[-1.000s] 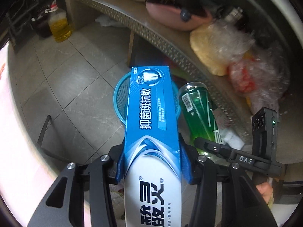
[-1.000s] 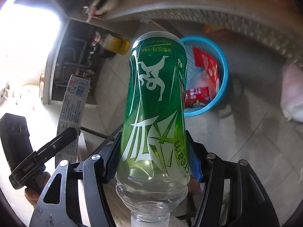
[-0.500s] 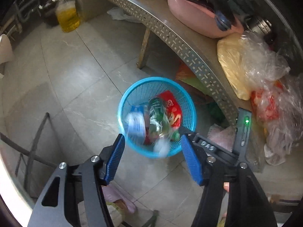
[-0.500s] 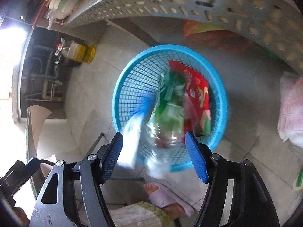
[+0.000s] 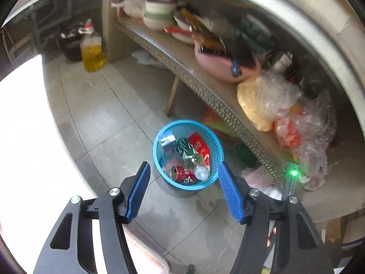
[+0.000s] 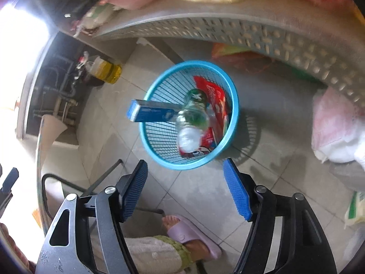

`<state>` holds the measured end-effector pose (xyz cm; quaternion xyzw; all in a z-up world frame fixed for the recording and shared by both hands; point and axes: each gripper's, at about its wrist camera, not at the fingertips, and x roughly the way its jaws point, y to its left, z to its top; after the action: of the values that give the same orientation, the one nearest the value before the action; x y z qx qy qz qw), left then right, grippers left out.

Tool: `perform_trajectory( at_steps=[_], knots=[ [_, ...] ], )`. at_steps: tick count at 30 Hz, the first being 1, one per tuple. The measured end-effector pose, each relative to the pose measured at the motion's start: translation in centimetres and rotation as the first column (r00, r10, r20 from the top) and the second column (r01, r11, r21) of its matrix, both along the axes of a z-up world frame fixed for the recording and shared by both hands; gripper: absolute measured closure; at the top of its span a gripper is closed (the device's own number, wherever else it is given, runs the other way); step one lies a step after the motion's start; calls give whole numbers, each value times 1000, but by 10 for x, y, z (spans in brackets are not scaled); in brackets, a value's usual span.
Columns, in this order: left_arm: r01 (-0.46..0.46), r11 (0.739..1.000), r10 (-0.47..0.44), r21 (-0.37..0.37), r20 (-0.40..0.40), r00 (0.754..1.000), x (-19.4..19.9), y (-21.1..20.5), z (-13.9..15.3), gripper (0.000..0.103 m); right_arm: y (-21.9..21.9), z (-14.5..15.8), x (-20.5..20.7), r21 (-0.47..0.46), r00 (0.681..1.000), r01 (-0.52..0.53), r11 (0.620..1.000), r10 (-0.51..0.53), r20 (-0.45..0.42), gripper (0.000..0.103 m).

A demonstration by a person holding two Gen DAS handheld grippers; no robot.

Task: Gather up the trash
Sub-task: 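Bring both open tools back over the table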

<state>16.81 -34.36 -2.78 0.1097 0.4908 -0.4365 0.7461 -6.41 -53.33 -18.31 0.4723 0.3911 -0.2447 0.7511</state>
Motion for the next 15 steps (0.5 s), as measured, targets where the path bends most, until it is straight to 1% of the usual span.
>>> perform_trajectory(
  at_steps=[2,4,6,8,10,11,13,14,15],
  knots=[
    [-64,998,64,-27,12,998,1,31,7,43,4,17,1,-43,999,-25,999,26,31,30],
    [-117,991,119,-66,21,993,3,60,15,43,10,39,6,-84,996,-56,995,62,62,29],
    [-186,976,192,-110,49,980,6,100,23,43,15,60,14,-125,991,-91,988,103,91,27],
    [-251,957,264,-144,76,962,8,140,31,43,27,86,25,-181,980,-138,974,161,119,26],
    [-327,930,347,-166,106,932,12,184,36,43,44,110,40,-234,963,-191,953,228,142,25],
    [-371,913,393,-169,122,912,13,208,37,43,53,119,49,-256,952,-221,941,265,151,24],
    [-441,882,464,-167,135,876,16,243,37,42,80,142,73,-308,917,-300,903,362,167,22],
    [-484,858,507,-171,128,852,17,266,35,42,94,152,86,-332,895,-343,879,413,170,21],
    [-515,839,537,-174,119,835,19,282,33,42,112,162,101,-356,864,-394,847,474,171,20]
  ],
)
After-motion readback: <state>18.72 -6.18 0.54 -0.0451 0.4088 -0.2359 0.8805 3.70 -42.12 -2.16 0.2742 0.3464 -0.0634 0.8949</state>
